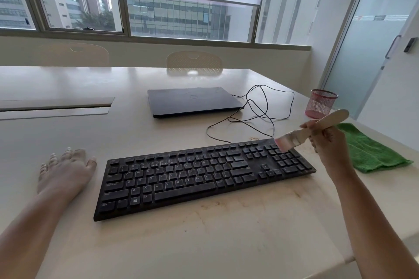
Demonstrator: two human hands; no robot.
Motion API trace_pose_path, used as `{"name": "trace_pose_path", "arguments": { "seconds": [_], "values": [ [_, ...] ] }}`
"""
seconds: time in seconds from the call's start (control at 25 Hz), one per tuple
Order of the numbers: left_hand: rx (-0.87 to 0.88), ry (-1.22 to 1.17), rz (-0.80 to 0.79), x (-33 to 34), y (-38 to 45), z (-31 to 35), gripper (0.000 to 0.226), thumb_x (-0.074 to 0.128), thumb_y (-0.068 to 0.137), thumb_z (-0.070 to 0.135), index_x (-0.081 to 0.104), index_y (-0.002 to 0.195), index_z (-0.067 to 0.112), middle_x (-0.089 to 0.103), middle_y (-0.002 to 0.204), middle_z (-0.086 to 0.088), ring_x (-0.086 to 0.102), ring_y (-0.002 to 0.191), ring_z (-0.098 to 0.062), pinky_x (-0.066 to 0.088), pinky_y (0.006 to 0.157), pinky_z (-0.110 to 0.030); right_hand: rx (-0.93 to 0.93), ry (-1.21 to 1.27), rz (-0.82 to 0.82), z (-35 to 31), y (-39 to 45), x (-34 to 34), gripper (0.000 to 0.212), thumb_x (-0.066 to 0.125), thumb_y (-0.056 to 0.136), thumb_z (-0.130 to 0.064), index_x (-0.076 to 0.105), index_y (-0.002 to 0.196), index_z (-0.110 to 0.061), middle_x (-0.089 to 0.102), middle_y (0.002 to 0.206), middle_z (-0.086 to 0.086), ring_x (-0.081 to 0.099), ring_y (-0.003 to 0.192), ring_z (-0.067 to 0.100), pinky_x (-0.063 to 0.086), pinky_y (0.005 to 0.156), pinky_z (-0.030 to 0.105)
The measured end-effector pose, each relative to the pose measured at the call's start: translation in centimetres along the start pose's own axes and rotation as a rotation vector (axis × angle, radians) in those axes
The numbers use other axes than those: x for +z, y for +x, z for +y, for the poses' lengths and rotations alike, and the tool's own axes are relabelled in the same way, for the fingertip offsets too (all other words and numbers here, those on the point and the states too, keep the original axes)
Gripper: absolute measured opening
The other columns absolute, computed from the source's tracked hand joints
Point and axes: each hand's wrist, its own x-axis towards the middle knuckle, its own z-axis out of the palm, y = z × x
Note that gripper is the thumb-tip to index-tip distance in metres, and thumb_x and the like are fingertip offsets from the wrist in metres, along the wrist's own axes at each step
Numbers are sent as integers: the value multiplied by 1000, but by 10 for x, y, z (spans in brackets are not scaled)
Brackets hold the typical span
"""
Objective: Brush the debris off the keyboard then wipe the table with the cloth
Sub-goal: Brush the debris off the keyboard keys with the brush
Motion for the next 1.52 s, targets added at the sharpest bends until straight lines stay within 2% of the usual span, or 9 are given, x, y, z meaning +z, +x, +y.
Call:
{"name": "trace_pose_path", "arguments": {
  "seconds": [0.12, 0.24, 0.32, 0.48, 0.68, 0.92, 1.08, 1.28, 1.52],
  "values": [
    [6, -13, 1, -2, -1, 1, 53, 30, 99, 42, 30, 144, 15, 19, 156, -8, 14, 144, -33, 11, 117, -42, 58, -49, -164, 1, -1, 5, 26, 55, 88, -25, 71, 70, -34, 63, 57, -24, 51, 47, -5, 34, 43, 6],
    [9, -7, -2, -2, -3, 2, 53, 29, 99, 42, 31, 144, 15, 20, 156, -8, 14, 144, -33, 11, 117, -42, 90, -354, 73, 9, 3, -13, 26, 55, 87, -40, 73, 86, -22, 64, 57, -14, 52, 50, -10, 32, 41, 9],
    [4, 1, 4, -2, -2, 1, 53, 29, 99, 41, 30, 145, 14, 20, 156, -8, 14, 143, -33, 12, 117, -43, 55, -267, 145, 7, 3, -16, 19, 55, 88, -38, 72, 81, -32, 61, 54, -19, 50, 47, -7, 30, 39, 11],
    [2, -13, 7, -3, -3, 2, 53, 30, 99, 41, 30, 145, 15, 21, 156, -8, 14, 143, -33, 11, 117, -43, 78, -39, -153, 1, -3, 6, 39, 51, 94, -7, 70, 73, -33, 57, 46, -16, 40, 37, 1, 27, 38, 7],
    [4, -17, 8, -2, -3, 2, 53, 30, 99, 41, 30, 145, 16, 20, 156, -8, 14, 144, -33, 12, 117, -42, 19, -220, 27, 2, -2, 3, 25, 54, 90, -37, 66, 71, -25, 56, 47, -21, 45, 40, 2, 27, 39, 11],
    [-1, -26, 0, -2, -2, 1, 53, 31, 99, 41, 30, 145, 15, 20, 156, -8, 13, 144, -33, 11, 117, -42, 161, 248, -295, -12, -11, 17, 58, 63, 57, -77, 65, 70, -21, 50, 44, -4, 33, 36, 1, 27, 36, 12],
    [6, -20, -4, -2, -2, 1, 54, 31, 99, 42, 28, 146, 15, 19, 156, -8, 13, 144, -33, 11, 117, -42, 182, 177, -73, -8, -6, 9, 68, 59, 54, -82, 66, 74, -17, 48, 40, -6, 34, 32, 1, 26, 32, 12],
    [8, -22, -2, -4, -3, 2, 53, 30, 99, 41, 29, 145, 15, 19, 156, -9, 13, 144, -34, 11, 117, -43, 139, 133, 52, -4, -2, 8, 35, 44, 92, -47, 57, 65, -29, 40, 37, -11, 30, 32, 1, 23, 35, 12],
    [4, -29, -5, -5, -5, 3, 52, 31, 99, 40, 30, 145, 14, 21, 156, -9, 14, 144, -34, 11, 117, -42, 64, 73, -313, -12, -10, 19, 10, 56, 87, -24, 56, 81, -16, 58, 51, -6, 42, 39, 2, 32, 40, 10]
  ]
}}
